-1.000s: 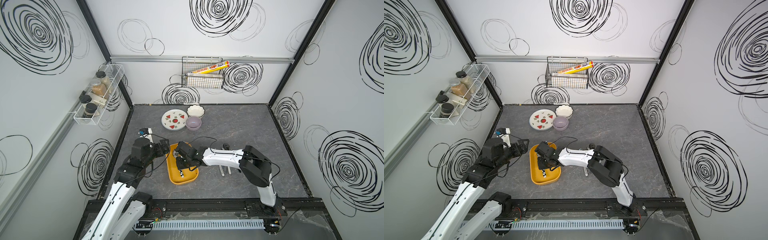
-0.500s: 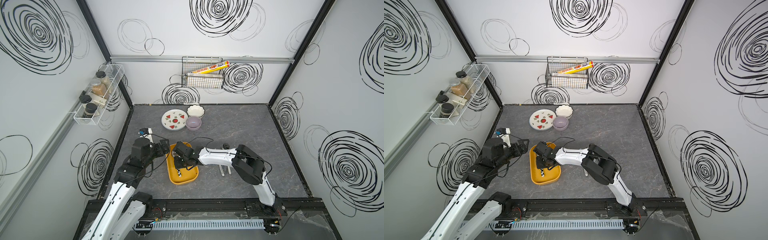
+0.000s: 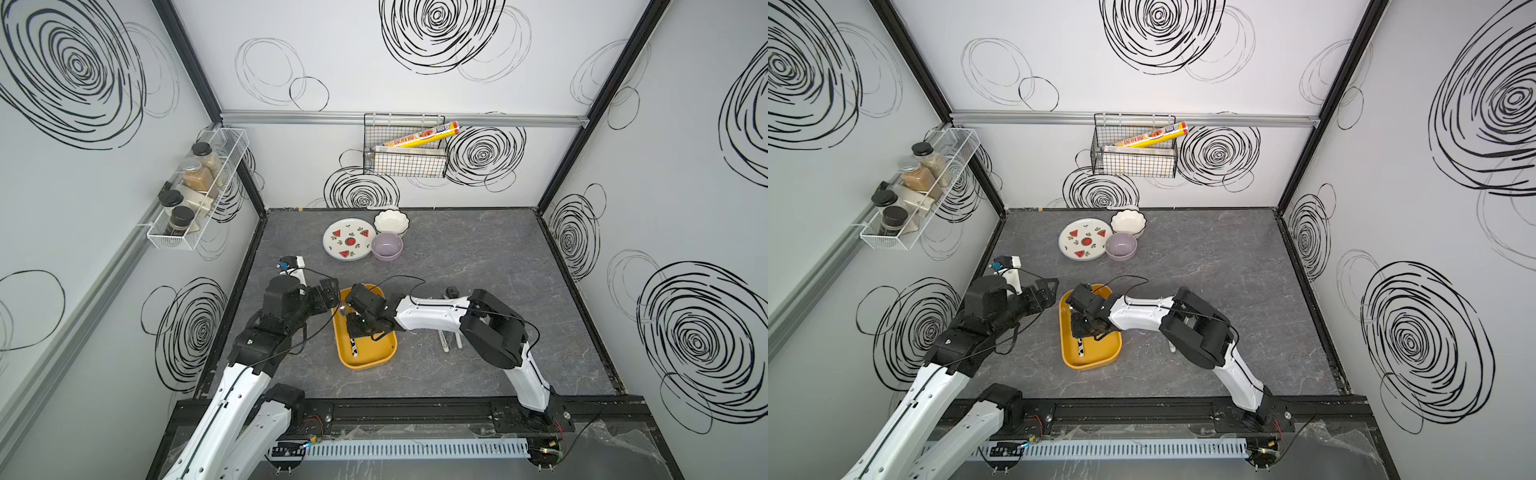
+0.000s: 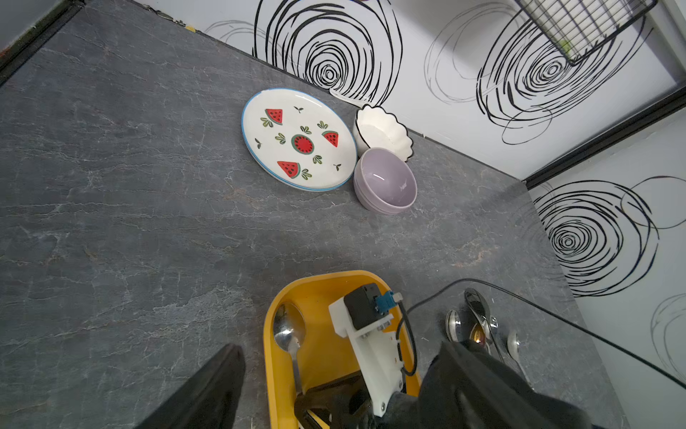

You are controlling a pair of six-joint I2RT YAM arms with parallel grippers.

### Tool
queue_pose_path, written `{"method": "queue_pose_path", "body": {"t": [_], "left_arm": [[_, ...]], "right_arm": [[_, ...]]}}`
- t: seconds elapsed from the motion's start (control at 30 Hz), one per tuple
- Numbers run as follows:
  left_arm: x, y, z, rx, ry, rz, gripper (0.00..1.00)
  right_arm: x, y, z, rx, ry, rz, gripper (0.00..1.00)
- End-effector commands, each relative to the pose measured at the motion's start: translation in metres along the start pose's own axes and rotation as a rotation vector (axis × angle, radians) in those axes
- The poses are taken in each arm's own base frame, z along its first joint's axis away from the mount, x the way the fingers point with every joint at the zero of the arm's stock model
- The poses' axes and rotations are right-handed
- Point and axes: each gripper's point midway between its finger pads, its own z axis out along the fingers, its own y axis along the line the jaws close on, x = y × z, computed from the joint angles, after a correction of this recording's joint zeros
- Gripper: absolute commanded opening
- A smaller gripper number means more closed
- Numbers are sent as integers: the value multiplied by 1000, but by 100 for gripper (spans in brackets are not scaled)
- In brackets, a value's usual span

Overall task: Put the spoon into the storage box
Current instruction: Place the spoon in the storage box, then pick up the spoon from the center of the board.

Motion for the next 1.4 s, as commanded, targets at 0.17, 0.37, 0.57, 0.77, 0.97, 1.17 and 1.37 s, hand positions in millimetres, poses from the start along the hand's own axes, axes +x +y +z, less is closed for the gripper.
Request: {"method": "queue_pose_path", "body": {"t": [0.17,0.37,0.57,0.77,0.97,1.17,1.37], "left_arm": [[-3,0,2,7,-17,-1,88],[-2,-1,3,11,-9,4,88],[-1,-15,3,56,4,40,83],[40,-73,27,60,154,166,79],[122,-177,54,58,306,358,79],[194,-213,104,39,452,390,77],[245,-226,139,18,550,425,72]], "right_arm": [[-21,22,-24,-35,-66,-81,24],[-57,-3,-103,82,-264,-157,25],[-68,-113,-194,263,-451,-115,27],[-45,-245,-272,528,-738,-16,33],[-15,-291,-318,702,-963,73,44],[0,-309,-341,753,-1045,198,48],[11,-317,-329,713,-1039,223,48]]}}
